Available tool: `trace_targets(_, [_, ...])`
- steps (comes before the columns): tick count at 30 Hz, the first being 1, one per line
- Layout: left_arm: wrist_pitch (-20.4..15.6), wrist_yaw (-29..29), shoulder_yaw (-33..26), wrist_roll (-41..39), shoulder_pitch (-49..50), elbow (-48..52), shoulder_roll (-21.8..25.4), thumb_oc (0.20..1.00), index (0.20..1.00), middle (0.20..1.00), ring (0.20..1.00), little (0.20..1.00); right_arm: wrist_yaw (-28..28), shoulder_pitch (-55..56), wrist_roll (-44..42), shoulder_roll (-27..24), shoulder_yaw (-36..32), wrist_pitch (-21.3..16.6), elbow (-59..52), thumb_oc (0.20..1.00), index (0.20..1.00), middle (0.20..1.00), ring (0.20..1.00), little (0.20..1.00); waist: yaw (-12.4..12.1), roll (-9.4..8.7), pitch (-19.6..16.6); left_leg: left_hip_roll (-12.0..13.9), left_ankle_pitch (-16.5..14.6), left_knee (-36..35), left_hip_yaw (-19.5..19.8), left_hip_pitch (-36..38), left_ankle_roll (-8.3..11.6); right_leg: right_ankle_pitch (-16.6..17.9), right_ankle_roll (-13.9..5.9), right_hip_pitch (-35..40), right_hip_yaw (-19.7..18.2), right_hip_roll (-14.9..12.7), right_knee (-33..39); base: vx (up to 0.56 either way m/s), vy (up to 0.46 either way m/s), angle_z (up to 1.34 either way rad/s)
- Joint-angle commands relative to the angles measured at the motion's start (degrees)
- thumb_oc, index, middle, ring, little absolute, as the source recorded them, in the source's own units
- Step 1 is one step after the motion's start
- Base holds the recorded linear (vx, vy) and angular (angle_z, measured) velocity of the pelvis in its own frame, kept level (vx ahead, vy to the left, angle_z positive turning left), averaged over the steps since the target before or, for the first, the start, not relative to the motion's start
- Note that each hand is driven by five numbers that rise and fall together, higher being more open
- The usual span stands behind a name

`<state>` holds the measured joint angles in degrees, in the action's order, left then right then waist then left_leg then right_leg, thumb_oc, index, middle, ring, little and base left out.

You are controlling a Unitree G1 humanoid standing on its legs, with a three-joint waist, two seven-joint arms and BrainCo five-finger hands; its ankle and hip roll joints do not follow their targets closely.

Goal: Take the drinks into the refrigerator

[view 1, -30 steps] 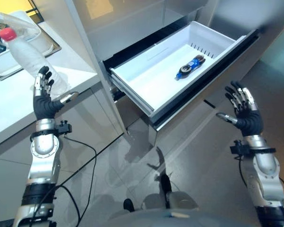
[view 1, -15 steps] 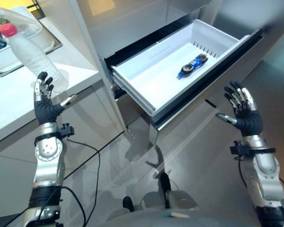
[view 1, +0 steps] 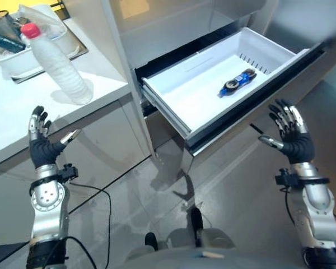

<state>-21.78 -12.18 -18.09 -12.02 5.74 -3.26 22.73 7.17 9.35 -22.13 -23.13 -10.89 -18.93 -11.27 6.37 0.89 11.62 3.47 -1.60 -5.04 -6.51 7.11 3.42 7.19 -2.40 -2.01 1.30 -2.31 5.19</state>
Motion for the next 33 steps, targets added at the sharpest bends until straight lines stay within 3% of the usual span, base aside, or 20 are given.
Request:
trace_targets(1, [-2.57, -0.64, -2.89, 0.03, -1.66, 1.03, 3.43, 1.000, 1.000, 1.000, 1.000, 1.000, 0.23, -0.25, -1.63, 1.99, -4.41, -3.60, -4.97, 1.000, 1.000, 1.000, 1.000, 1.000, 0.03, -1.88, -2.18, -2.47, -8.59, 10.48, 3.13, -3.09, -2.72, -12.33, -2.52, 2.56, 2.87, -2.57, -8.87, 0.01, -0.011, 0.10])
trace_targets(6, [-1.74, -1.55, -2.25, 1.03, -3.87, -1.02, 4.71, 1.000, 1.000, 1.000, 1.000, 1.000, 0.29, -0.35, -1.51, 1.79, -4.15, -3.28, -4.60, 1.000, 1.000, 1.000, 1.000, 1.000, 0.12, -1.68, -2.44, -2.44, -8.55, 10.12, 3.12, -2.72, -2.65, -12.44, -2.56, 2.99, 3.26, -2.60, -8.71, 0.01, -0.004, 0.04])
trace_targets(13, [-0.05, -4.51, 0.93, 3.55, -13.98, -9.99, 11.26, 1.000, 1.000, 1.000, 1.000, 1.000, 1.39, -0.86, -1.89, 0.44, -2.02, -2.36, -4.25, 1.000, 1.000, 1.000, 1.000, 1.000, 1.51, -1.24, -3.05, -2.48, -8.42, 9.53, 2.81, -2.11, -2.38, -12.38, -2.84, 3.36, 3.25, -2.50, -8.40, 0.00, 0.000, 0.00])
trace_targets(19, [0.54, -4.52, 3.24, 0.93, -20.18, -15.35, 14.72, 1.000, 1.000, 1.000, 1.000, 1.000, 2.36, -0.63, -2.67, -0.17, -0.77, -1.98, -5.26, 1.000, 1.000, 1.000, 1.000, 1.000, 2.67, -1.05, -2.91, -2.30, -8.53, 9.46, 2.19, -1.68, -2.16, -12.54, -2.92, 3.31, 2.73, -2.34, -8.50, 0.00, 0.000, 0.00])
trace_targets(27, [1.30, -3.22, 5.56, -3.33, -25.39, -20.93, 16.60, 1.000, 1.000, 1.000, 1.000, 1.000, 2.66, -0.41, -2.82, -0.41, -0.21, -1.56, -5.56, 1.000, 1.000, 1.000, 1.000, 1.000, 3.66, -0.88, -2.89, -2.15, -8.78, 9.71, 1.54, -1.52, -2.09, -12.82, -3.06, 2.86, 2.21, -2.20, -9.16, 0.00, 0.000, 0.00])
trace_targets(33, [1.27, -2.20, 5.90, -7.43, -25.72, -22.01, 15.48, 1.000, 1.000, 1.000, 1.000, 1.000, 2.63, -0.22, -2.92, -0.20, 0.04, -1.56, -6.11, 1.000, 1.000, 1.000, 1.000, 1.000, 3.97, -1.02, -2.56, -2.17, -9.13, 10.86, 1.11, -2.04, -2.08, -12.81, -3.10, 2.23, 1.62, -2.15, -9.71, 0.00, 0.000, 0.00])
